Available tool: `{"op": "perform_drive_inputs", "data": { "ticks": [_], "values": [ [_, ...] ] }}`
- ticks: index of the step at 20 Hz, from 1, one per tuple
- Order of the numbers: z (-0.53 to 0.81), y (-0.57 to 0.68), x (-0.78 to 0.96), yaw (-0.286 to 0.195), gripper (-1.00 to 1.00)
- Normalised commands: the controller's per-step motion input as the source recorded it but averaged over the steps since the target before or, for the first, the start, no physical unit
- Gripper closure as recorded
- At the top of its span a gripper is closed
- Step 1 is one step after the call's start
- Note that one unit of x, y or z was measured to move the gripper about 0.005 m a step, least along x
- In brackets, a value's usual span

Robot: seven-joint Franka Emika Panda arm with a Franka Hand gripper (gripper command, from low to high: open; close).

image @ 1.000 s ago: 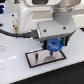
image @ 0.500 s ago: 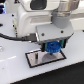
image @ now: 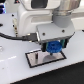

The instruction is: Insert the blue gear onto the right peg, followed by the red gear

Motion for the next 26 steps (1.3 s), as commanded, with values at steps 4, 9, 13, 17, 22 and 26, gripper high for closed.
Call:
{"op": "perform_drive_inputs", "data": {
  "ticks": [4, 9, 13, 17, 22, 26],
  "values": [
    [0.02, -0.06, 0.15, 0.0, 1.0],
    [-0.1, -0.07, 0.14, 0.0, 1.0],
    [-0.19, -0.06, 0.14, 0.0, 1.0],
    [-0.14, -0.02, 0.09, 0.0, 1.0],
    [-0.29, 0.01, 0.12, 0.0, 1.0],
    [-0.12, 0.01, 0.07, 0.0, 1.0]
  ]
}}
